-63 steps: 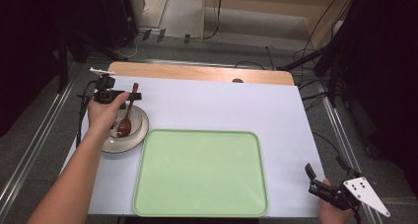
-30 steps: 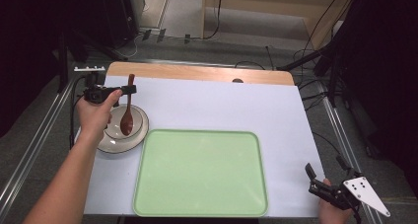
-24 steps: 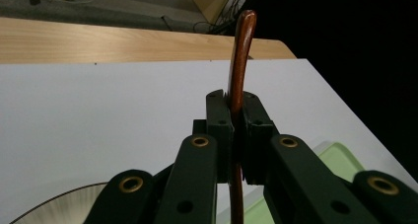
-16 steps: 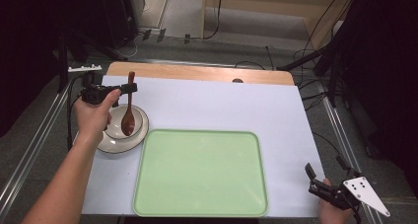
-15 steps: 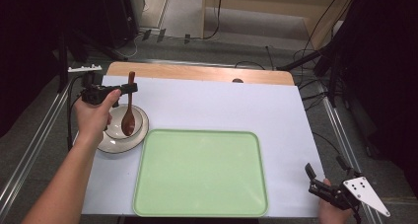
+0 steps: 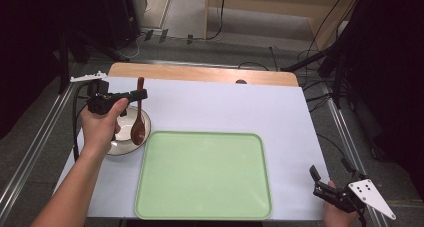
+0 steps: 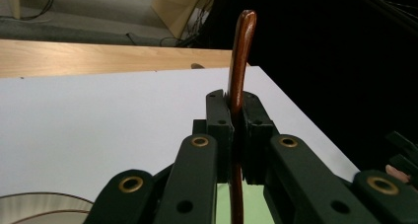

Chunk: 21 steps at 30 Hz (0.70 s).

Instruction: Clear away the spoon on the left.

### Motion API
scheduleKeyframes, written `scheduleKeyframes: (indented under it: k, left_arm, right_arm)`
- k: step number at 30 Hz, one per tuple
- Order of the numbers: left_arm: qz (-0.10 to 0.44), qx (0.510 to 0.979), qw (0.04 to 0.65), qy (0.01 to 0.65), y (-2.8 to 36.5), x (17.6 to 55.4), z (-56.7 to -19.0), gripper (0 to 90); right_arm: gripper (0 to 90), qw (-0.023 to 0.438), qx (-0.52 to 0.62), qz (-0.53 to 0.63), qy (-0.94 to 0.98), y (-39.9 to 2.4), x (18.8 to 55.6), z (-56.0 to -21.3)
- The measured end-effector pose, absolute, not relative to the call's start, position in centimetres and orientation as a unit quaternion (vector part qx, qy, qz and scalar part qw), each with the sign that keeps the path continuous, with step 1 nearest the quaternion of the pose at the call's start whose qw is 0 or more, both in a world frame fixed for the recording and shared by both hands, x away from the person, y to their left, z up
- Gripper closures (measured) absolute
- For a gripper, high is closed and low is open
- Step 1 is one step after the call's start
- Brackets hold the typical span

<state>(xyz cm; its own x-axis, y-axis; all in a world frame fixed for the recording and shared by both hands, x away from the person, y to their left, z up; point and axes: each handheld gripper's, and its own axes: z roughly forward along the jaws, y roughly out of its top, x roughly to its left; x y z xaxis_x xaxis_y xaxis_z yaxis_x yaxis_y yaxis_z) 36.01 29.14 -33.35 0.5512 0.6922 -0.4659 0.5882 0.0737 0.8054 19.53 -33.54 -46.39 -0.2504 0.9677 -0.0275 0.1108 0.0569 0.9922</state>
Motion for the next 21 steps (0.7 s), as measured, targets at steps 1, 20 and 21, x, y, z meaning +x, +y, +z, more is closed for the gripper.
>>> scheduleKeyframes:
  k: [1, 20, 21]
  left_arm:
    - [0.044, 0.680, 0.562, 0.468, 28.9, 35.8, -33.4, 85.2]
    - [0.001, 0.676, 0.575, 0.461, 27.4, 32.8, -36.8, 85.2]
    - [0.000, 0.676, 0.575, 0.461, 27.4, 32.7, -37.0, 85.2]
  right_arm:
    - [0.0, 0.414, 0.451, 0.518, 0.597, -33.5, 19.5, -46.4]
    - [0.0, 0.413, 0.453, 0.519, 0.596, -33.6, 19.5, -46.4]
    - [0.0, 0.413, 0.453, 0.519, 0.596, -33.6, 19.5, -46.4]
